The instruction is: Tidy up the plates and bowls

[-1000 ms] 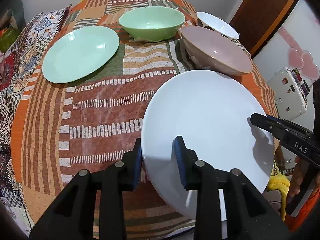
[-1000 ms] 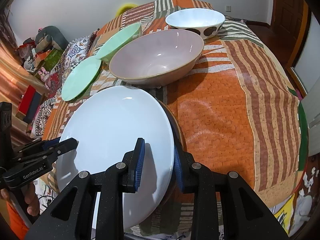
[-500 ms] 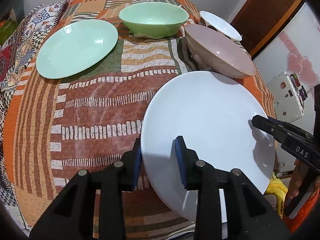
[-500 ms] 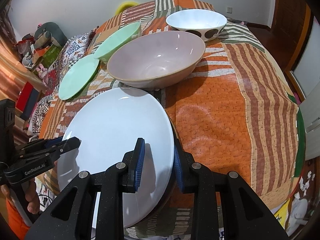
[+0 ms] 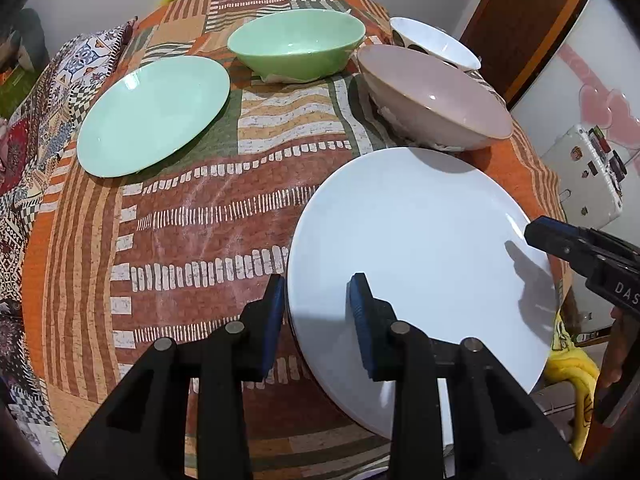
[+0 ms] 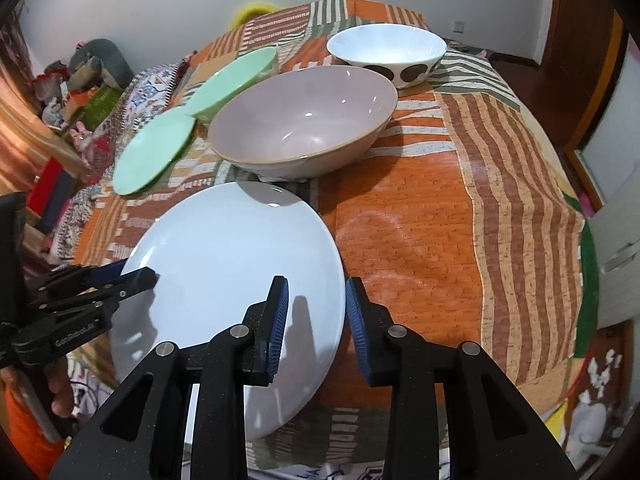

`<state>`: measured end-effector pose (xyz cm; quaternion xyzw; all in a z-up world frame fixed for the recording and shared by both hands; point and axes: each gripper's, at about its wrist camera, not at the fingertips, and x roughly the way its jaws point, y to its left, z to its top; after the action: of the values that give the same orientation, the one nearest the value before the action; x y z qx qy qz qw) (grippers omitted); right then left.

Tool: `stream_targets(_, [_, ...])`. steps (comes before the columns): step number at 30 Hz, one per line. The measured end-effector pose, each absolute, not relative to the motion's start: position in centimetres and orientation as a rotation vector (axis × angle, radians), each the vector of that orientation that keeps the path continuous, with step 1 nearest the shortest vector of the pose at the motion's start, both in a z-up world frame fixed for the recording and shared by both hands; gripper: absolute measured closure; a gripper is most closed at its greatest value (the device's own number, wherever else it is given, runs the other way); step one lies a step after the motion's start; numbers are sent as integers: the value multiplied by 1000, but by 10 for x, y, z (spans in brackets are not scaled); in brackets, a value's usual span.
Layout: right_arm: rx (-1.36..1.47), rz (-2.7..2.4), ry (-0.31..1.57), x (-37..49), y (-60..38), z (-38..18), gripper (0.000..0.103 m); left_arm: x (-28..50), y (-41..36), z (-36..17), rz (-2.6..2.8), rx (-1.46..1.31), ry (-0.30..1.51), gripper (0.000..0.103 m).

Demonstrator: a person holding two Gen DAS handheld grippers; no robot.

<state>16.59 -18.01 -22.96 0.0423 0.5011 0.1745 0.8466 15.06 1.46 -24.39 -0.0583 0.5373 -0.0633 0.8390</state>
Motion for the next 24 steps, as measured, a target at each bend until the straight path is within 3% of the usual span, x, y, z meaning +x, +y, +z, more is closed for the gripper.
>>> stream_targets(21, [80, 467, 898, 159, -143, -176, 68, 110, 52, -151, -77, -84, 867, 68])
stream_targets(24, [68, 496, 866, 161, -128, -166, 64, 106, 65, -136, -51, -93, 822, 59])
